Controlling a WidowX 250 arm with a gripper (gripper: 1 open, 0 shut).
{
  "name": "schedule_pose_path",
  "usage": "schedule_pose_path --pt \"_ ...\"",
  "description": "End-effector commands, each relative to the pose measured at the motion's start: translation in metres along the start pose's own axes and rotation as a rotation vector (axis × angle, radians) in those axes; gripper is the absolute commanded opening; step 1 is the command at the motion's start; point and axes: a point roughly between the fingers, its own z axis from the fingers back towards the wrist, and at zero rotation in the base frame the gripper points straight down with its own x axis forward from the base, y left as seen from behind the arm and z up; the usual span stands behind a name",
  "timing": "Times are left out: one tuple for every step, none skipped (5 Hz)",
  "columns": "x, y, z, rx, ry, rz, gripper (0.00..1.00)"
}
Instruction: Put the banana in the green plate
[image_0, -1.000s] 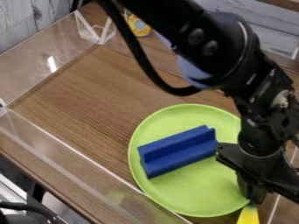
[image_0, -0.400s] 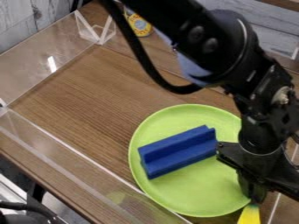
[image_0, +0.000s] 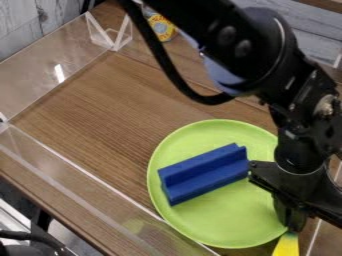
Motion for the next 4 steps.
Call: schedule_pose_path --pt "0.0115 -0.0039 0.0117 -0.023 -0.042 0.005 0.0" --pt "0.0126 -0.004 0.012 -0.024 -0.039 0.0 0.0" --pt "0.0137 -0.0037 0.0122 -0.024 -0.036 -0.004 0.0" --pt "0.0149 -0.0032 0.0121 -0.023 -0.032 -0.008 0.0"
